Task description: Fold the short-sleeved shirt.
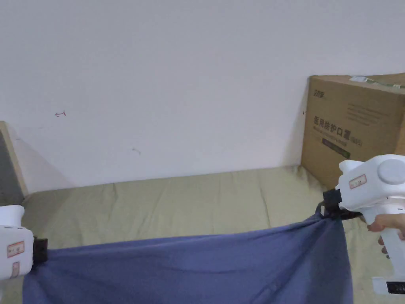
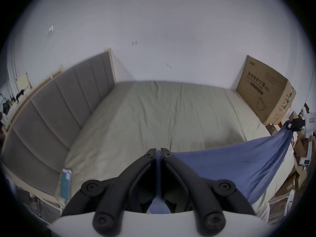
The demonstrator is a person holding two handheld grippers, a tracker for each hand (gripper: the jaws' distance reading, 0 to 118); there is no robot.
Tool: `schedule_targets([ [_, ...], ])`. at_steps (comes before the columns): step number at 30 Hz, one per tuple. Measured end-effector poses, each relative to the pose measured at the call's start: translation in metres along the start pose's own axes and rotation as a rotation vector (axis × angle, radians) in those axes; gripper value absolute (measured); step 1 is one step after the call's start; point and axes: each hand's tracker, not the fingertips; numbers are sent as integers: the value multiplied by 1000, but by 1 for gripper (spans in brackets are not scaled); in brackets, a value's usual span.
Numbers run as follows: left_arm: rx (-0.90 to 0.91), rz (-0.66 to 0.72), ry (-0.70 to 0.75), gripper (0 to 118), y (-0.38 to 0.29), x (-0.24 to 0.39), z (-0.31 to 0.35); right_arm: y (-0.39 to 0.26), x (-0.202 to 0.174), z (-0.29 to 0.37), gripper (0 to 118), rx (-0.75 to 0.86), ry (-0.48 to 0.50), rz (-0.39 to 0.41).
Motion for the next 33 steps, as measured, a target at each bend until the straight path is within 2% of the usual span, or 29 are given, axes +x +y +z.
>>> schedule_targets([
  [4, 79, -11, -13, 3, 51, 4, 16, 28, -17, 33, 3, 65, -6, 1],
  [8, 118, -26, 7, 3, 102, 7, 22, 71, -32, 53, 3, 153, 6, -47],
  [14, 211, -13, 34, 3, 190, 4, 25, 152, -58, 71, 4, 255, 28, -74],
  [17, 253, -26, 66, 3, 232, 4, 24, 201, -74, 74, 4, 277, 23, -62],
  [19, 266, -40, 77, 3, 257, 5, 20, 238, -85, 75, 4, 280, -27, 2],
  [20, 276, -47, 78, 3, 270, 6, 18, 252, -91, 77, 4, 304, -34, -20],
  [21, 291, -44, 80, 3, 285, 7, 14, 265, -96, 80, 4, 342, -15, -65],
  [22, 304, -67, 104, 3, 295, 8, 11, 278, -99, 82, 3, 360, 11, -78],
  [23, 319, -77, 149, 3, 307, 10, 7, 289, -105, 84, 4, 363, 27, -71],
  [25, 325, -82, 159, 3, 328, 9, -3, 311, -117, 86, 4, 363, -2, -31],
  [26, 339, -49, 162, 3, 340, 7, -8, 320, -121, 87, 3, 376, -34, -25],
  [30, 382, -22, 170, 3, 367, 6, -26, 339, -128, 88, 4, 416, -10, -53],
  [33, 432, -37, 214, 3, 367, 10, -36, 338, -132, 71, 4, 416, -33, -12],
])
